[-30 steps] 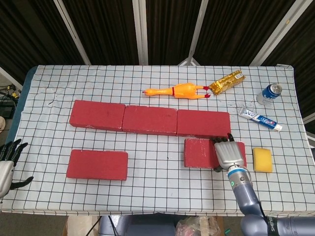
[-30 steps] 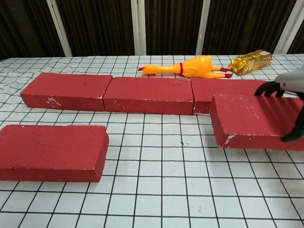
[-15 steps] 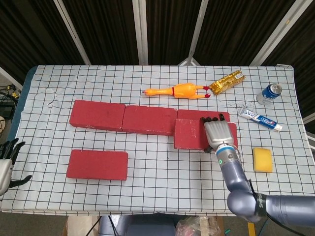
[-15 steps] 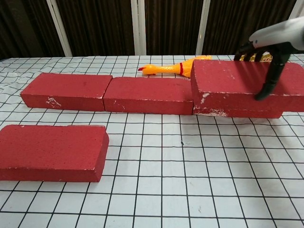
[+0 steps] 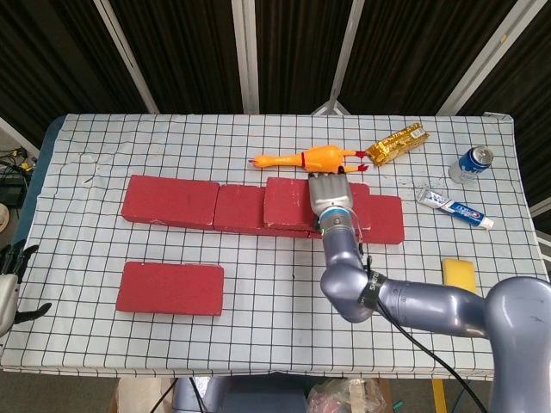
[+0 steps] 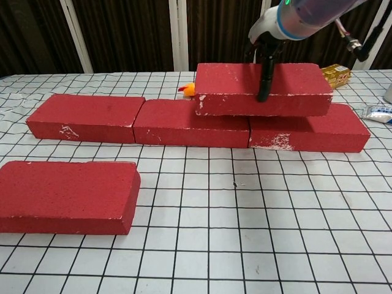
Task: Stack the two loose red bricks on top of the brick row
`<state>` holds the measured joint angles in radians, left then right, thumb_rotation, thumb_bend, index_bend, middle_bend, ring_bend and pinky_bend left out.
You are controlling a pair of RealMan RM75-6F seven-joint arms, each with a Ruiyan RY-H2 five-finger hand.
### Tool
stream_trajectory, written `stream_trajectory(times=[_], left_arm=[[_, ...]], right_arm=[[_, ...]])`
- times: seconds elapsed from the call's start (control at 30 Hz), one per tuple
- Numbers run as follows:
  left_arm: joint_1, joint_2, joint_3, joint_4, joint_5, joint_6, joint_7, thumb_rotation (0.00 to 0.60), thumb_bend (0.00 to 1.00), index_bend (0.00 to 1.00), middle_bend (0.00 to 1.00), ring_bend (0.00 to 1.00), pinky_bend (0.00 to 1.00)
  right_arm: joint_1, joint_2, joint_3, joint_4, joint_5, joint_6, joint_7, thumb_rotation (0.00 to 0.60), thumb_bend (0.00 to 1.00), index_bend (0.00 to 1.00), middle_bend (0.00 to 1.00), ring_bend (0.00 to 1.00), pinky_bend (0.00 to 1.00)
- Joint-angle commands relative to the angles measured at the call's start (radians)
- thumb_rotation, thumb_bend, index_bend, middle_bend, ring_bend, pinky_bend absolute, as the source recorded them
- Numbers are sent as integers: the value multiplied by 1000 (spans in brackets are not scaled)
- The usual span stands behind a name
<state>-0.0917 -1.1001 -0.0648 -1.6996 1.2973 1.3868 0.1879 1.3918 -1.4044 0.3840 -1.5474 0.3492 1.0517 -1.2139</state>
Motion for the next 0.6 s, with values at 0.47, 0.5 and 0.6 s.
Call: stream_trajectory(times=[0.47, 0.5, 0.6], left_arm=[[-6, 11, -1, 6, -13, -15, -22, 600, 0, 120, 14, 0, 22], [-6, 11, -1, 6, -13, -14, -22, 600, 0, 120, 14, 0, 22], [-6, 12, -2, 6, -16, -13, -22, 600, 0, 121, 14, 0, 21]], right_arm=[[61, -114, 41, 172, 72, -47, -80, 600, 162, 272, 233, 206, 0], [60, -118, 45, 178, 75, -51, -79, 600, 162, 272, 233, 206, 0], [59, -134, 47, 199, 76, -61, -87, 600, 162, 272, 233, 206, 0]])
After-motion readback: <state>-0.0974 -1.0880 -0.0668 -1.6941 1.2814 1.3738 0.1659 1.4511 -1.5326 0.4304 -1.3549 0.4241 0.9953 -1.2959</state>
